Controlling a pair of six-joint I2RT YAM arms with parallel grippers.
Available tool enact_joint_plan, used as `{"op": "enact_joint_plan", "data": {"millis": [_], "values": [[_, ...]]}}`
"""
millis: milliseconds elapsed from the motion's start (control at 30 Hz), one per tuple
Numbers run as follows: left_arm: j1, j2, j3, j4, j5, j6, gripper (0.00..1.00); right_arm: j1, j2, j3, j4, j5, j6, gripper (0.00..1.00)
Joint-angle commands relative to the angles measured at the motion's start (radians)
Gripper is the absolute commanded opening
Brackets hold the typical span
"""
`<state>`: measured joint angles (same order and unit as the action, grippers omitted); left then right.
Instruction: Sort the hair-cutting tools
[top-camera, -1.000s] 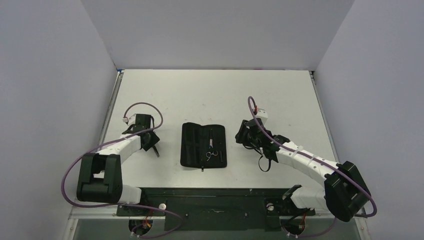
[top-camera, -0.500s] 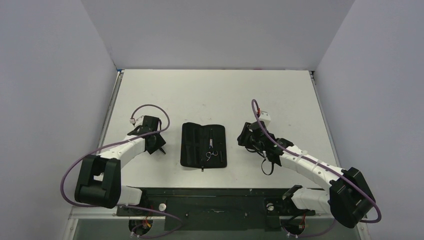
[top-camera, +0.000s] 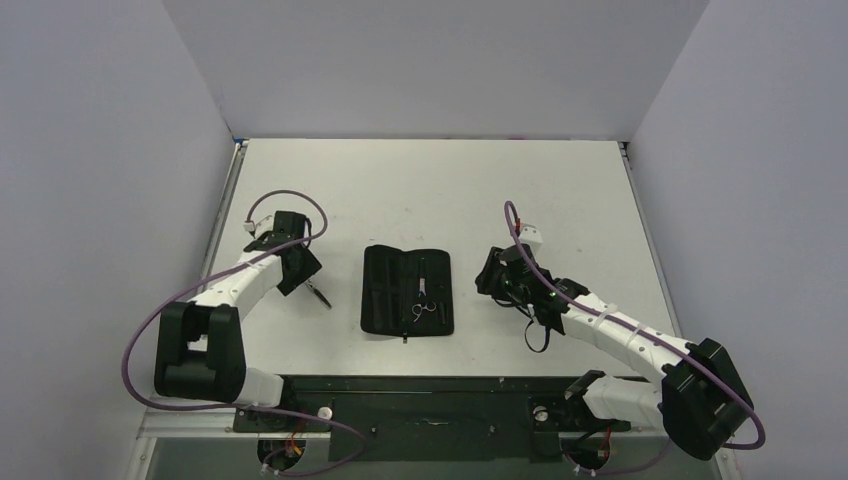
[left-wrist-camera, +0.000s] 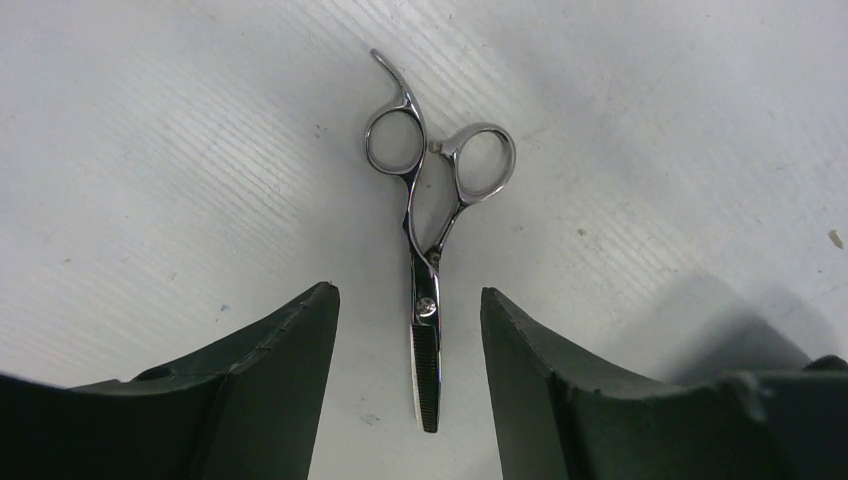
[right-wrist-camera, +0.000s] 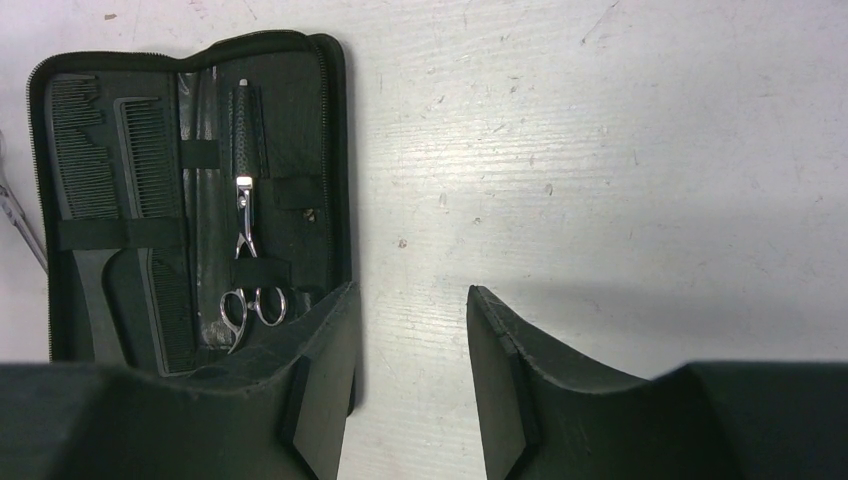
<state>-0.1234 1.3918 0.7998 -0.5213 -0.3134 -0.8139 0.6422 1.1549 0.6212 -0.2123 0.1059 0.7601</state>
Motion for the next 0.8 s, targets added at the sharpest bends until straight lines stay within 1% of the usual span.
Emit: {"op": "enact_joint_plan", "data": {"millis": [0,200,433,600,767], "values": [[0.011,0.083,0.063,-0.005,-0.005,0.024,0.52,0.004,-0.022,-0.010,0.018,-0.020,-0.021,0.40],[0.004,0.174,0.098,0.001,0.022,0.003,0.48,0.002,-0.008,-0.008,0.029,-0.040,-0.024,0.40],[-0.020,0.228,0.118,-0.021,-0.011,-0.027,0.44,0.001,0.001,0.007,0.034,-0.058,-0.030,0.40],[-0.028,0.271,0.143,-0.039,-0.017,-0.018,0.35,-0.005,0.004,0.007,0.039,-0.069,-0.033,0.40],[-0.034,0.290,0.134,-0.026,0.005,0.032,0.19,-0.018,0.004,0.005,0.039,-0.077,-0.040,0.40]]}}
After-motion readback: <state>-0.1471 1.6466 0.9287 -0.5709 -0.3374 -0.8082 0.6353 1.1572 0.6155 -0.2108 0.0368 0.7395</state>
